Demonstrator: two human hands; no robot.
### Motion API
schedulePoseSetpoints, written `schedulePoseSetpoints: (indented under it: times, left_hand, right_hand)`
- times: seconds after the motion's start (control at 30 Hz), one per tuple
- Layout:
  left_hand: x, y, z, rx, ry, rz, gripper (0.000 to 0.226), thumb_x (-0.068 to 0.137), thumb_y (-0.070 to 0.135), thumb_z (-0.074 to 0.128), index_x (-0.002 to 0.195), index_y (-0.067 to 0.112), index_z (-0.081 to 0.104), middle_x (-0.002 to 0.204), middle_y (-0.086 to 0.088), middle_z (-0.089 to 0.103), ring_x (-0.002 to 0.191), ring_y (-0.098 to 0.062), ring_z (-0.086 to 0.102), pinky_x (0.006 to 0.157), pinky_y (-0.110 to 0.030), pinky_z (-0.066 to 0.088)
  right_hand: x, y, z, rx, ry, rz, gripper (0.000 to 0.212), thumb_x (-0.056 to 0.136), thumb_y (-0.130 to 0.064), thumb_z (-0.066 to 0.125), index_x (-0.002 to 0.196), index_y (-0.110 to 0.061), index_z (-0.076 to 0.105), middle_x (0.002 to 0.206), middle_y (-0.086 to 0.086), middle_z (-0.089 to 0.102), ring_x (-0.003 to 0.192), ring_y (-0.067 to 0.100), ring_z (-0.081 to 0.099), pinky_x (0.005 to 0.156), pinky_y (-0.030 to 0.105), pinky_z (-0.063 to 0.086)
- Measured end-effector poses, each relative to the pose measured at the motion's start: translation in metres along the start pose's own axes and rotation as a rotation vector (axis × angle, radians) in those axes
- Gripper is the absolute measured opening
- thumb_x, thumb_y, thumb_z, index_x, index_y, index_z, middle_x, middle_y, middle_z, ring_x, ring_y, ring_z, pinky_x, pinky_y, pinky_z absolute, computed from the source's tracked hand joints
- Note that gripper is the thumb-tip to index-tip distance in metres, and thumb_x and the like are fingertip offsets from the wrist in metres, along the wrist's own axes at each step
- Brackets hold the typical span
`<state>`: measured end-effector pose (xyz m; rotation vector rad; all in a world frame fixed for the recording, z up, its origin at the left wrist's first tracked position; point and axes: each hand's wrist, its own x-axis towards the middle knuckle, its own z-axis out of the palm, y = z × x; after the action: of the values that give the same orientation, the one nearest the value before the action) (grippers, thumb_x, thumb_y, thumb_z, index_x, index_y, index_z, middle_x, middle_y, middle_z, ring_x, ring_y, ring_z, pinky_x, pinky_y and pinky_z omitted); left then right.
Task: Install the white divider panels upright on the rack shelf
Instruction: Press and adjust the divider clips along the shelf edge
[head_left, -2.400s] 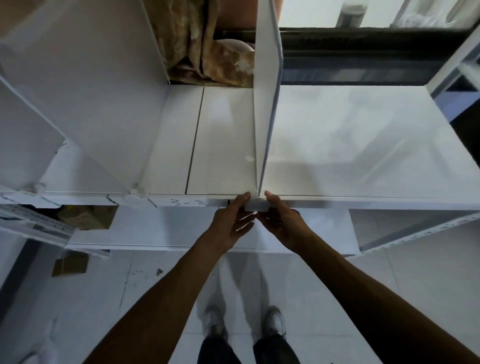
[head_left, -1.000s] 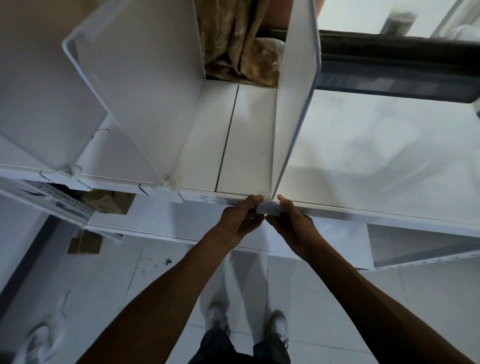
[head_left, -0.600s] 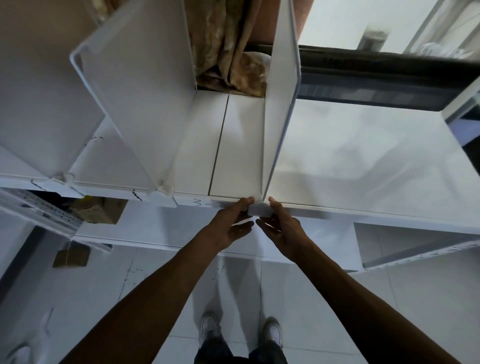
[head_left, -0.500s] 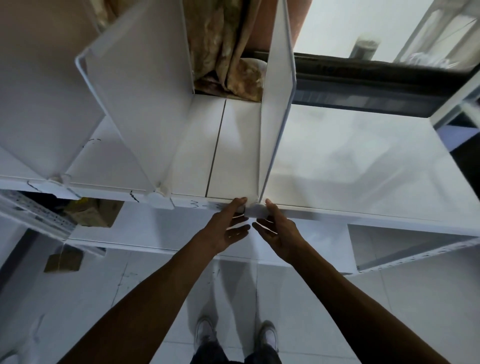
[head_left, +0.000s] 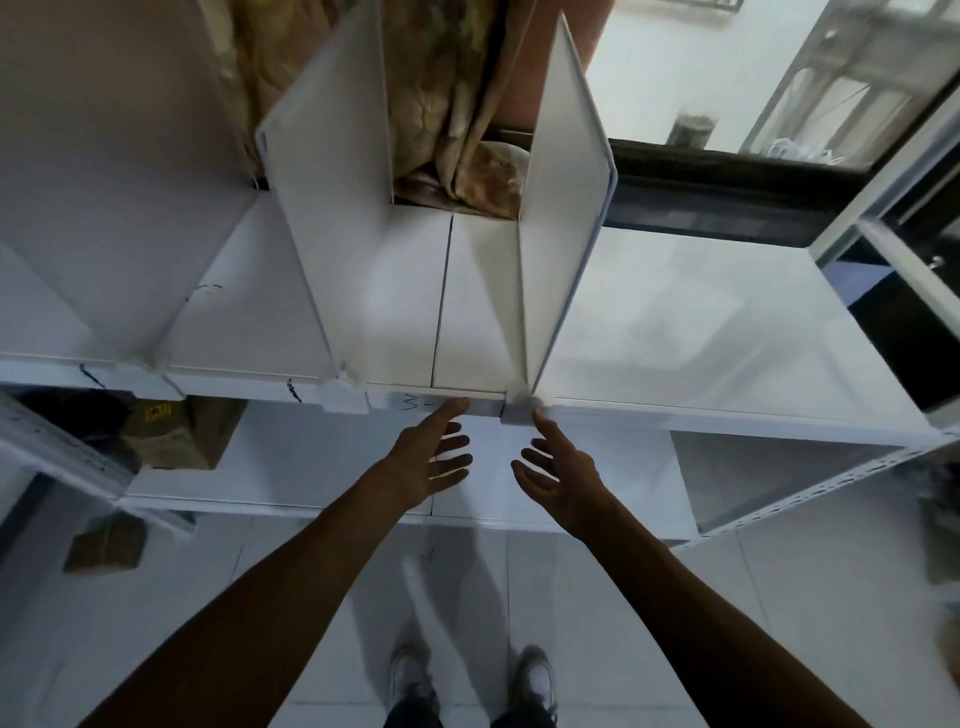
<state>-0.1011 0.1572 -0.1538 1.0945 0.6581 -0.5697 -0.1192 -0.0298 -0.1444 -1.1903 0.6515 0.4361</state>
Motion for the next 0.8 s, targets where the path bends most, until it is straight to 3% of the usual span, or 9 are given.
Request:
schedulePoseSetpoints:
  times: [0.13, 0.3, 0.53, 0.8]
  left_hand:
    - [-0.012, -0.001, -0.012, -0.056, -0.015, 0.015, 0.059, 0.078, 0.050, 0.073, 0.120, 0.010, 0.061, 0.118, -0.014, 0.066, 0.103, -0.031, 0.066, 0.090, -0.041, 0.055]
    - [-0.030, -0.003, -0.031, -0.068, 0.005, 0.066, 0.061, 0.081, 0.052, 0.070, 0.124, 0.010, 0.059, 0.122, -0.013, 0.064, 0.102, -0.031, 0.065, 0.095, -0.044, 0.053]
    - [-0.064, -0.002, -0.055, -0.080, 0.089, 0.111, 0.059, 0.080, 0.052, 0.071, 0.121, 0.011, 0.060, 0.121, -0.013, 0.064, 0.110, -0.032, 0.062, 0.097, -0.044, 0.051]
    - [-0.099, -0.015, -0.084, -0.100, 0.153, 0.120, 0.060, 0.080, 0.053, 0.070, 0.122, 0.012, 0.059, 0.121, -0.010, 0.065, 0.106, -0.029, 0.064, 0.095, -0.043, 0.052]
  right_hand:
    - [-0.012, 0.003, 0.004, 0.042, 0.010, 0.030, 0.067, 0.078, -0.046, 0.076, 0.126, -0.005, 0.054, 0.130, 0.019, 0.057, 0.113, 0.034, 0.061, 0.093, 0.039, 0.056]
    - [-0.021, 0.006, 0.017, 0.003, -0.019, 0.028, 0.057, 0.075, -0.049, 0.077, 0.111, -0.009, 0.059, 0.125, 0.017, 0.060, 0.105, 0.031, 0.065, 0.085, 0.037, 0.058]
    - [-0.043, 0.010, 0.030, -0.023, -0.111, 0.030, 0.065, 0.077, -0.049, 0.076, 0.120, -0.006, 0.056, 0.123, 0.018, 0.060, 0.105, 0.033, 0.065, 0.087, 0.038, 0.058]
    - [-0.060, 0.031, 0.040, 0.021, -0.175, 0.090, 0.065, 0.076, -0.045, 0.077, 0.119, -0.003, 0.055, 0.117, 0.020, 0.062, 0.107, 0.034, 0.064, 0.094, 0.041, 0.055]
